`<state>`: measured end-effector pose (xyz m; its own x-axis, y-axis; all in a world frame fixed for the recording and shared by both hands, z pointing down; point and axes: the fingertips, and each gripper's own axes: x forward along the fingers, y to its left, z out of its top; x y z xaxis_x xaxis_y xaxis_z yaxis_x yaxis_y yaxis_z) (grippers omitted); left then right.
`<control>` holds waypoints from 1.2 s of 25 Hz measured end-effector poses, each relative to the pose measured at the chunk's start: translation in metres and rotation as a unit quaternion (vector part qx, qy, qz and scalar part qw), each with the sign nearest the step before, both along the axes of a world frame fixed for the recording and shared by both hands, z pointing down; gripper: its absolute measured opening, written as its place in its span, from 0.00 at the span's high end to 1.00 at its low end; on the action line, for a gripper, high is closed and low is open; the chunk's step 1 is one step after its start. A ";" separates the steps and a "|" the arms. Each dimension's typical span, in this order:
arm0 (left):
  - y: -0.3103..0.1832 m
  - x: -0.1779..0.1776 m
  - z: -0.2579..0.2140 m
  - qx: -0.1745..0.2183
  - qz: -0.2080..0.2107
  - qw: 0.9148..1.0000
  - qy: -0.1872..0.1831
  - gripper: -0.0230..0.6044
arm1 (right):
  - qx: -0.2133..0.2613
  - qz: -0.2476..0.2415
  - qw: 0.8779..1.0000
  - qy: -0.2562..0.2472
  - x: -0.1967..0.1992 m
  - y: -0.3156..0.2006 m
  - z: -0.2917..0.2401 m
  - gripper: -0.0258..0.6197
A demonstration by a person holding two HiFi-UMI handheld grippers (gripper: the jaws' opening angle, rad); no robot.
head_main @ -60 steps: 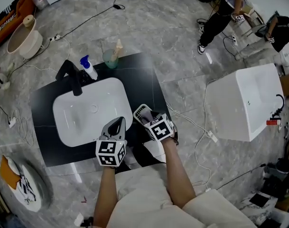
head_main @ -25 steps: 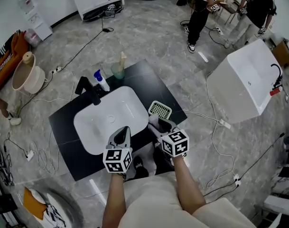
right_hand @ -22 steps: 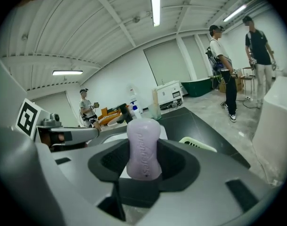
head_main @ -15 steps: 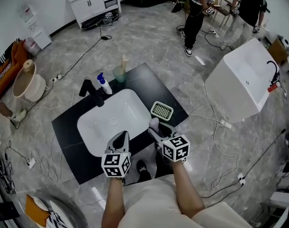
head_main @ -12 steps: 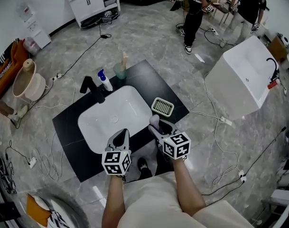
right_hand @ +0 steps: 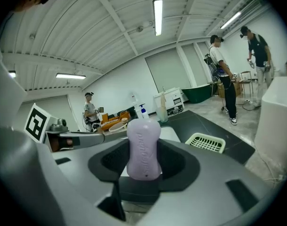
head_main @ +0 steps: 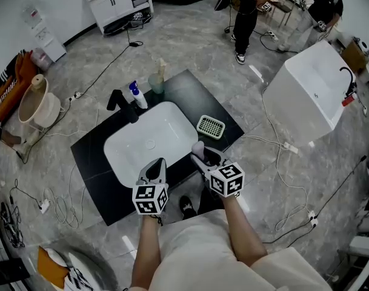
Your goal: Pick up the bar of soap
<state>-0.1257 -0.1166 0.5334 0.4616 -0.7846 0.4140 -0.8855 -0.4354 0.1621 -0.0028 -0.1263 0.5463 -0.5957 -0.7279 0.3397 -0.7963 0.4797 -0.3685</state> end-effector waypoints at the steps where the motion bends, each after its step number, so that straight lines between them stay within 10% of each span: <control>1: 0.000 -0.001 0.001 -0.001 0.000 1.000 -0.001 0.95 | 0.001 -0.001 1.000 -0.001 -0.001 0.000 0.000 0.67; 30: 0.002 0.026 0.007 -0.001 0.040 0.999 -0.007 0.95 | 0.010 0.023 1.000 -0.010 0.018 0.001 -0.004 0.67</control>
<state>-0.0995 -0.1150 0.5403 0.5174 -0.7442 0.4224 -0.8499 -0.5046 0.1519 0.0154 -0.1257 0.5423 -0.5677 -0.7613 0.3133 -0.8104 0.4499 -0.3753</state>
